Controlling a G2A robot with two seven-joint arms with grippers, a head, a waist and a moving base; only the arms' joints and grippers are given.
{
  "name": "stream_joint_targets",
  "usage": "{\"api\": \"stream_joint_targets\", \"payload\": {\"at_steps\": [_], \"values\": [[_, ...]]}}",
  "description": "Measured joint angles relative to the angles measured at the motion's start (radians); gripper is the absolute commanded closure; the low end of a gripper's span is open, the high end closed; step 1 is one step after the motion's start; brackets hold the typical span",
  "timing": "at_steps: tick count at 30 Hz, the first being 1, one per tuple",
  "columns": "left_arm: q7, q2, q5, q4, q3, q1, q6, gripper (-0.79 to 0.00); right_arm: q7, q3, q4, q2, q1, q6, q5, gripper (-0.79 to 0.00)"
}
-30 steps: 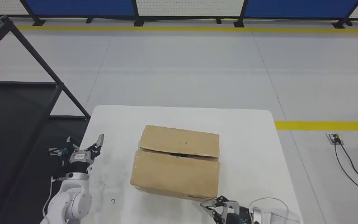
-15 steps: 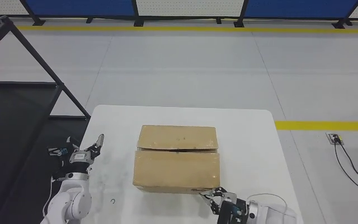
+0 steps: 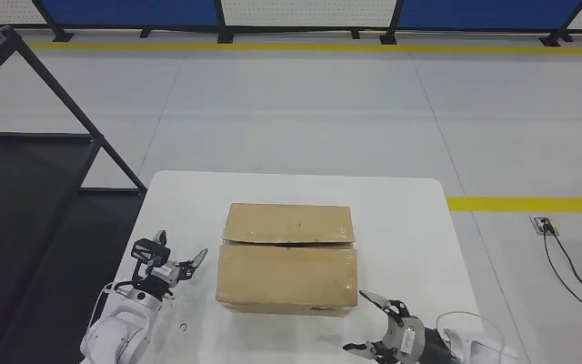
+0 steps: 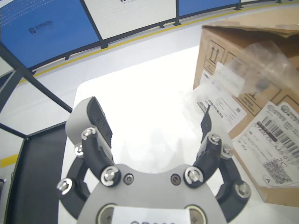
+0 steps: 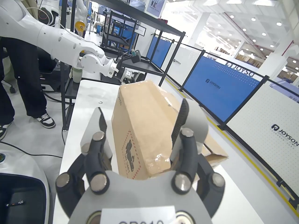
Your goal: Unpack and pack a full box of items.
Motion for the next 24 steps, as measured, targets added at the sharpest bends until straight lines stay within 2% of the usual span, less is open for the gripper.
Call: {"api": "stream_joint_targets", "payload": {"at_steps": [8,11,16,24], "values": [[-0.004,-0.001,0.003,0.002,-0.001,-0.001,0.008,-0.785,0.003,-0.001,0.001,0.000,0.001,0.000,0.000,-0.785],[-0.016,-0.004,0.037,0.017,0.030,-0.018,0.044,-0.785,0.016,-0.004,-0.002,-0.001,0.000,0.009,0.008,-0.785],[0.009,-0.004,0.129,0.093,0.076,-0.081,-0.010,-0.785,0.044,-0.002,-0.011,0.001,-0.001,0.019,0.037,-0.785],[0.088,-0.016,0.238,0.232,0.157,-0.179,0.046,-0.785,0.065,0.008,-0.001,0.005,-0.022,0.038,0.057,-0.785]]}}
